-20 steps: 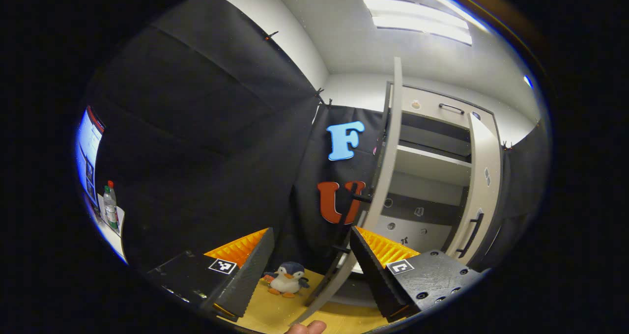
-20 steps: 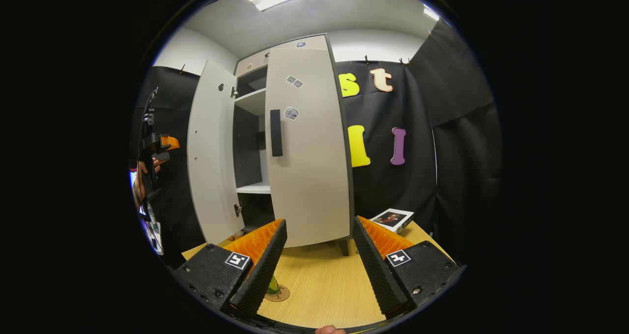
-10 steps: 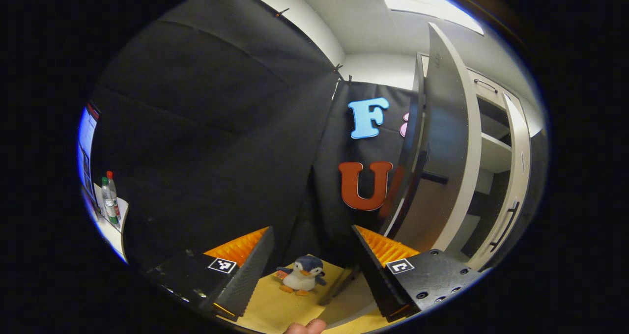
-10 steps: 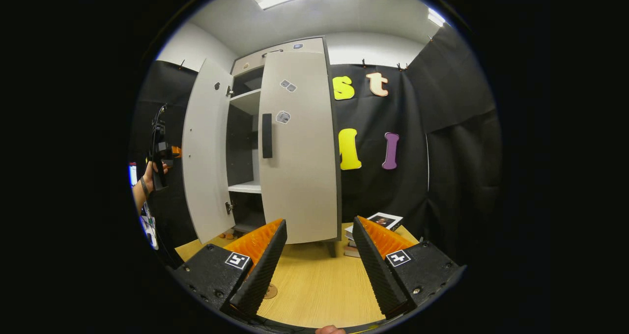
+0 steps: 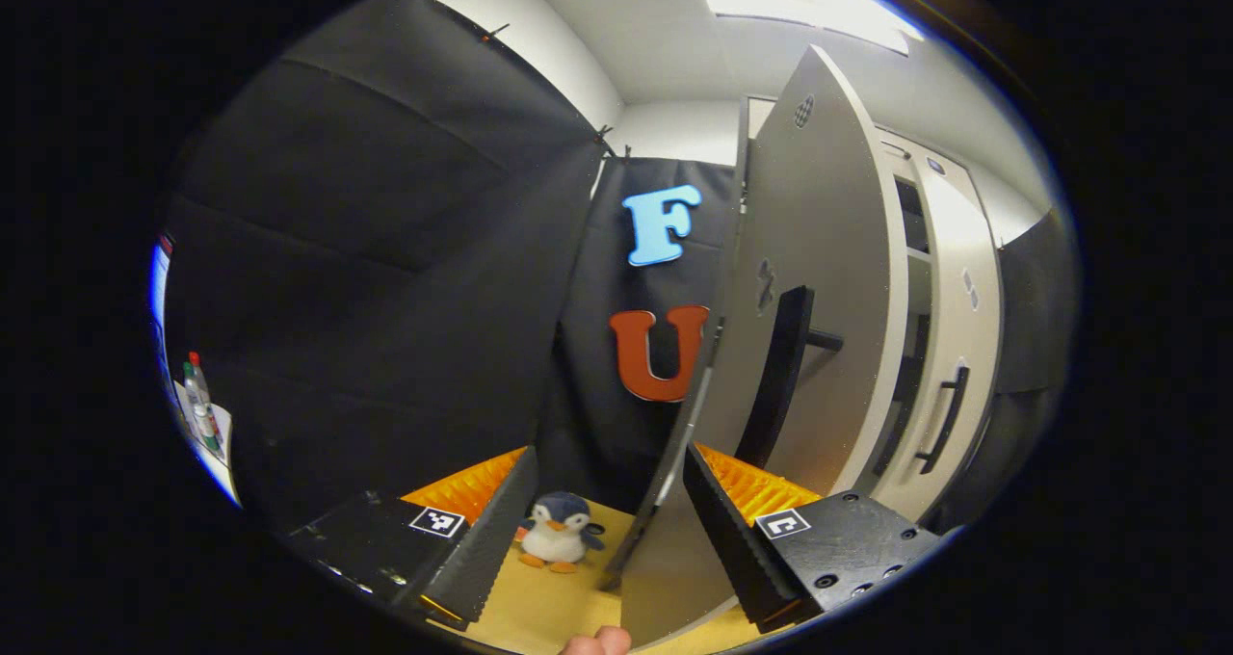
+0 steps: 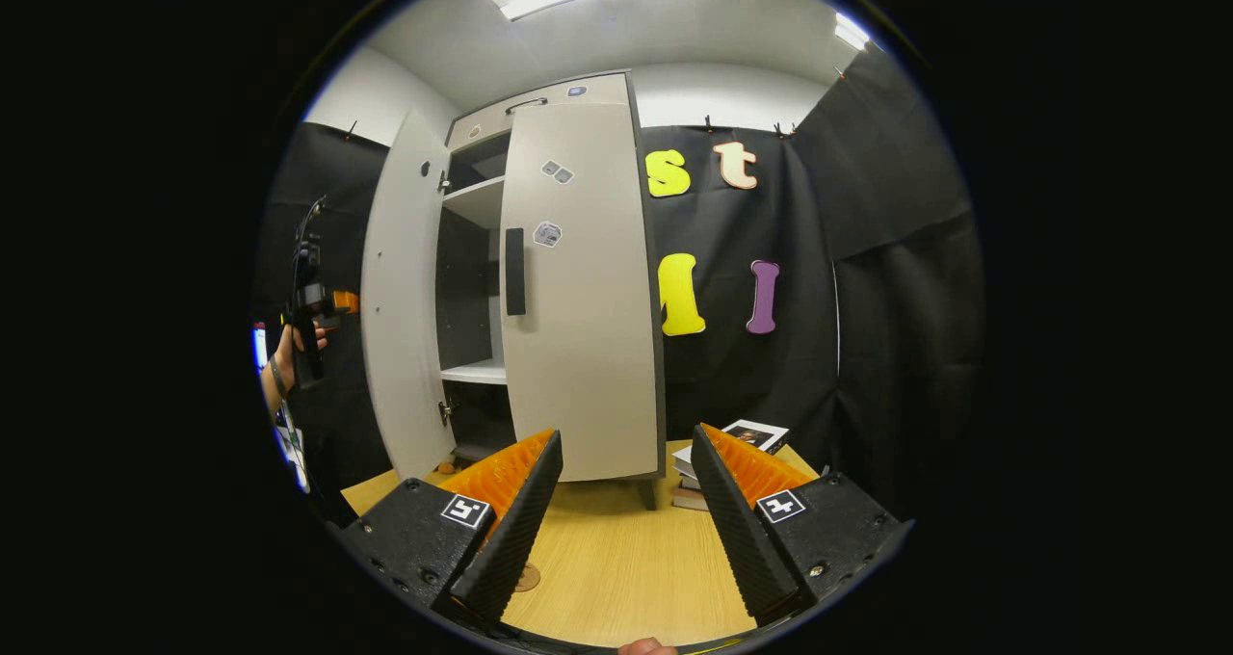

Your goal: Grasp the bottle in the cabinet with the left hand and place it on the coaster, then close the right door with the right hand and the left door with the left hand.

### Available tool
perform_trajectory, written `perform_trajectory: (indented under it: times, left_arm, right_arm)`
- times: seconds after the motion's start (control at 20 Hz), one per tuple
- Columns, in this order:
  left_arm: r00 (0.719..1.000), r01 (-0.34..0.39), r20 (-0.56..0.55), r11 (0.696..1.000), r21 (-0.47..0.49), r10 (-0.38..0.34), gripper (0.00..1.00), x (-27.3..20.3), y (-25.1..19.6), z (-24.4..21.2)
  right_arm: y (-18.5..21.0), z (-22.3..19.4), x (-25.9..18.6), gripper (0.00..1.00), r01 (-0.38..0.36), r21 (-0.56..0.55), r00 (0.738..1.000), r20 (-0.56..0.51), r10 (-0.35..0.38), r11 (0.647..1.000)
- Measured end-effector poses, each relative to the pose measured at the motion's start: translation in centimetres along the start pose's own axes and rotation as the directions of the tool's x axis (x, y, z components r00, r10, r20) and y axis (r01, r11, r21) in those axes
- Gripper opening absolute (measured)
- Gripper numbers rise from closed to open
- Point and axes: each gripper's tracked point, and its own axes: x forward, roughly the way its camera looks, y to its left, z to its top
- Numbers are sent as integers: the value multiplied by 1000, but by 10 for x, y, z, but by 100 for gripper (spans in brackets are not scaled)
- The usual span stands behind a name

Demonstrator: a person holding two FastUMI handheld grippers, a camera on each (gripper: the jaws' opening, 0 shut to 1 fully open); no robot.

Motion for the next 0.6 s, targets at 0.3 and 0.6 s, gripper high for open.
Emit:
perform_trajectory:
  times: [0.3,0.6]
  left_arm:
    - [989,145,7,989,-19,-145,95,14,-75,-9]
    - [986,158,62,986,-50,-155,99,4,-80,10]
  right_arm:
    - [-9,-1,-11,83,33,-20,999,-4,-33,999]
    - [-35,0,-21,83,96,-16,995,10,-96,995]
